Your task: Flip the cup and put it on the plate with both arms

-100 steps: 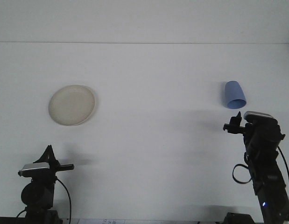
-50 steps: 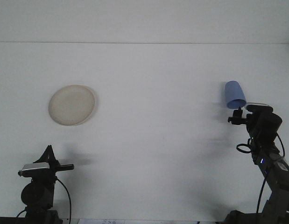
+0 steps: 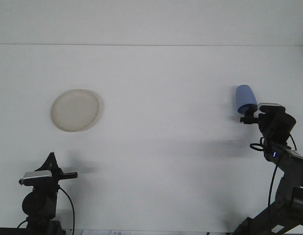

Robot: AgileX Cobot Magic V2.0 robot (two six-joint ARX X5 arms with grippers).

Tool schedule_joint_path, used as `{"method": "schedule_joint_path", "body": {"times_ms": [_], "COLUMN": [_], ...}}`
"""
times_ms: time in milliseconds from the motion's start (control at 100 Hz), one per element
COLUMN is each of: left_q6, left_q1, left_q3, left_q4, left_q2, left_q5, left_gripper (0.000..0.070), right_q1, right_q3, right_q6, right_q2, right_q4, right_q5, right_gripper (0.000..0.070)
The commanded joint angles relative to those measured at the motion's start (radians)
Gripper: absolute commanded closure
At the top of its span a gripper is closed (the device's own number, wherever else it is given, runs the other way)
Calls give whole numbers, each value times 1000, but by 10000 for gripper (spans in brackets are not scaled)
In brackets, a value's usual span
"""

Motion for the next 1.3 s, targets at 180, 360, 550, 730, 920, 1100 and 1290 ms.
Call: {"method": "schedule_joint_path", "body": {"times_ms": [180, 360, 550, 730, 920, 1100, 1290], "left_q6": [8, 8, 8, 8, 8, 8, 8], "left_q1": [1, 1, 1, 1, 1, 1, 1], "left_q3": [-19, -19, -19, -19, -19, -19, -19], "left_q4": [13, 13, 12, 13, 13, 12, 12], "left_q2": [-1, -1, -1, -1, -1, -1, -1], "left_q5": [-2, -2, -2, -2, -2, -2, -2], "left_gripper": [687, 686, 686, 686, 686, 686, 686], "right_q1": [-5, -4, -4, -3, -3, 11, 82], "right_q3": [152, 228, 244, 244, 244, 244, 244], "right_q6": [6, 6, -1, 18, 61, 89, 210], "right_q2": [158, 217, 219, 219, 166, 26, -199], "right_q4": [3, 0, 32, 21, -78, -312, -668], "right_q5": [-37, -39, -87, -127, -138, -109, -74], "right_gripper": [211, 318, 613, 696, 696, 696, 696]}}
